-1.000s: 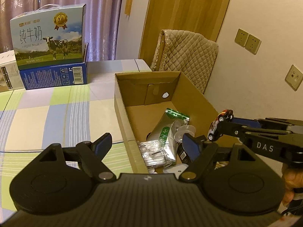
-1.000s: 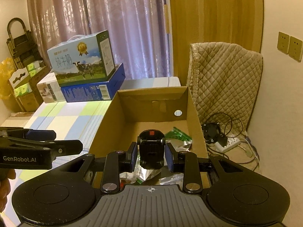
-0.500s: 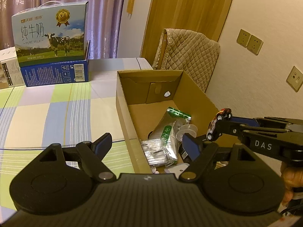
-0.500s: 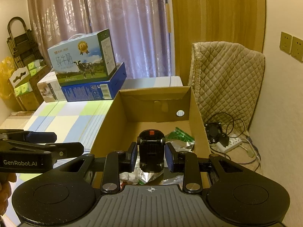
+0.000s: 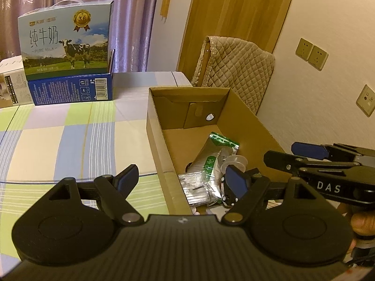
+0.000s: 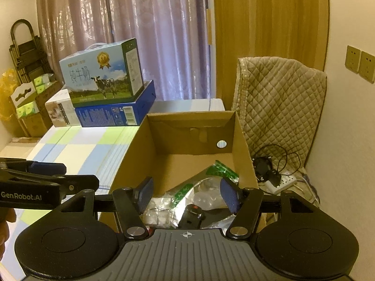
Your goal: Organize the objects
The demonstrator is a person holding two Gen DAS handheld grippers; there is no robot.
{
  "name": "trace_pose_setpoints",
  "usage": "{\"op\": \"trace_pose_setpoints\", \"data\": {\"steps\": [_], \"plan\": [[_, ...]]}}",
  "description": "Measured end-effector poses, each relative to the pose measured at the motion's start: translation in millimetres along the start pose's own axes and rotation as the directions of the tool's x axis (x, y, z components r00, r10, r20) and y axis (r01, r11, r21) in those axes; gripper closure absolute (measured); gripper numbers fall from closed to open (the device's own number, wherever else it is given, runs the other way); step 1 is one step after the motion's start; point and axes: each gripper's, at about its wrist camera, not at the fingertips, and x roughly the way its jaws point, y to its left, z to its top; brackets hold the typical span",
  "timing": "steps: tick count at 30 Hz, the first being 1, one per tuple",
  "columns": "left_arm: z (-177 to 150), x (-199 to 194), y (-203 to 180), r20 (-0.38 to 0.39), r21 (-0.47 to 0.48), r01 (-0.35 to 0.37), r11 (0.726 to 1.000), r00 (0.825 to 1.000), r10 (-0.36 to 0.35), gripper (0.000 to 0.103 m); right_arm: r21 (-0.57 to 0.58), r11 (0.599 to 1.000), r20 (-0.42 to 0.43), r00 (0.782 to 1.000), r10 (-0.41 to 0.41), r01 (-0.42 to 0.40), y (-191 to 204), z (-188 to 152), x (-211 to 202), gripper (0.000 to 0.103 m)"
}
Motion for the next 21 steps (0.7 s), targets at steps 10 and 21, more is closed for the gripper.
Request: {"op": "trace_pose_setpoints", "data": {"steps": [10,21], "plan": [[0.7,-6.2,-0.7,0.010,0.004,0.000,1.000,1.000,0.000,0.024,0.004,1.000,0.006,1.000,-0.003,0.003,1.1,0.7,-8.8,0.043],[-4.9,-29.6,0.7,0.036,-0.004,-0.013,1.000,0.999,0.013,0.012,0.016,1.000,0.028,1.000,-0.011,0.010,11.8,-2.3,-36.1,0.016]]}}
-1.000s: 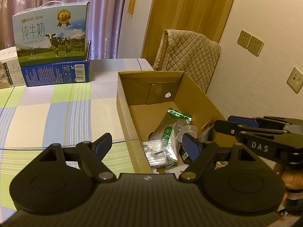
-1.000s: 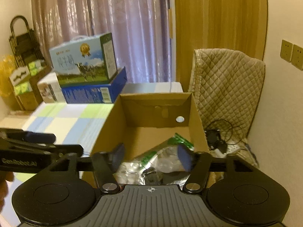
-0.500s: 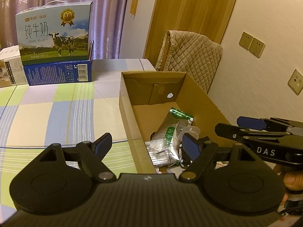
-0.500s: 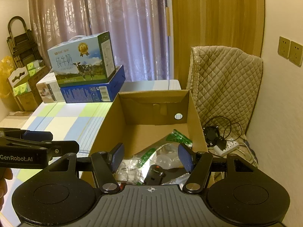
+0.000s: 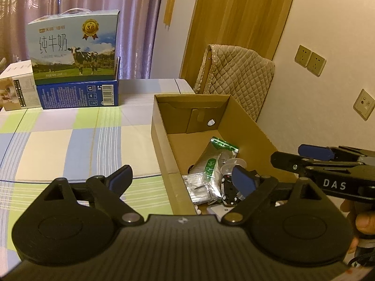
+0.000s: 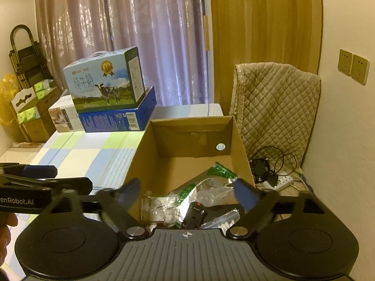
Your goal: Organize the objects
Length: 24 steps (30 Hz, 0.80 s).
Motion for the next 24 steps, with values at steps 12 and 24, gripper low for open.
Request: {"op": "trace_pose_setpoints", "data": {"steps": [12,24], "plan": [[-20.7,-55.6,9.5,0.043,-0.006,-0.015,1.000,0.999,0.015,0.001,0.037,0.999,0.010,1.000,-0.012,0.011,17.0,-16.9,-52.1,0.015],[-56.0,-114.7,5.1,0.082,0.020,-0.038,0.999,0.996,0.036,0.001,0.051,0.999,0.011,1.000,-0.012,0.011,42.7,-42.9,-99.1,0.015]]}}
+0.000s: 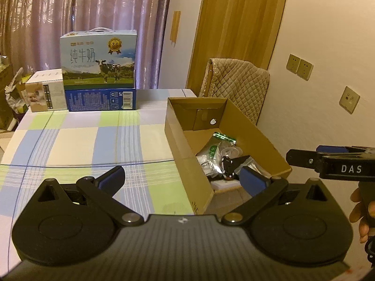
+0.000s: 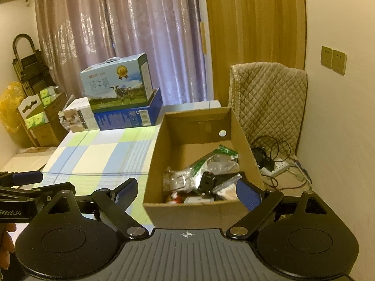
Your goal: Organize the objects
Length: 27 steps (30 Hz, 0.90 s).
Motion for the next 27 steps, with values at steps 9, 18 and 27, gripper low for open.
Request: {"op": "trace_pose_setpoints", "data": {"steps": [9,18,27], "plan": [[-14.0,-29.5,-2.6,-0.009,-0.013,-0.023,1.000,1.000,0.023,0.001,-0.009,1.000,0.015,1.000,-0.005,0.005,16.3,-12.1,-24.2,0.015],[-24.5,-41.2,-8.9,-0.024,-0.021,-0.033,0.999,0.999,0.033,0.001,0.021,1.000,0.018,1.000,-0.009,0.008,23.7,-26.0,-42.3,0.015],[-37.4,-42.6,-16.1,-0.059,-0.006,-0.059,0.998,0.997,0.058,0.001,0.062,0.998,-0.003,1.000,-0.021,0.021,15.0,-38.4,-51.4,0.015]]}}
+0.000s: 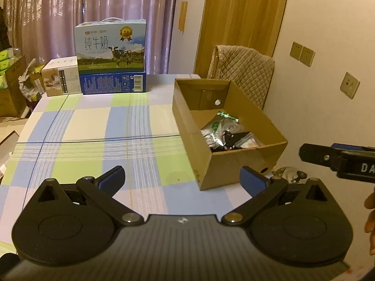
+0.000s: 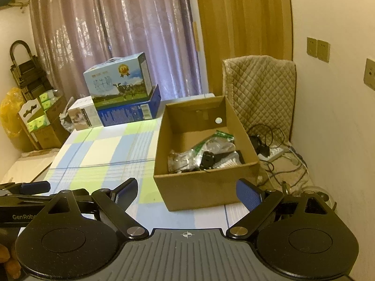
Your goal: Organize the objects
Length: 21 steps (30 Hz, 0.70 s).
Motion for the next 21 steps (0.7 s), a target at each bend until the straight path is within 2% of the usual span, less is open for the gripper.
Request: {"op": "trace_pose_setpoints", "data": {"steps": [9,21], "plan": [[-7.5,1.3,-2.4,-0.037,-0.027,0.022,0.999,0.999,-0.023,0.001,0.020,1.000,-0.007,1.000,0.010,-0.010,-7.5,-9.2,-8.0,0.015],[-11.8,-2.6,-6.9,-0.041,-0.028,0.015,1.000,0.999,-0.016,0.001,0.014,1.000,-0.038,0.999,0.009,-0.008,-6.4,-21.2,-8.1,0.015]]}}
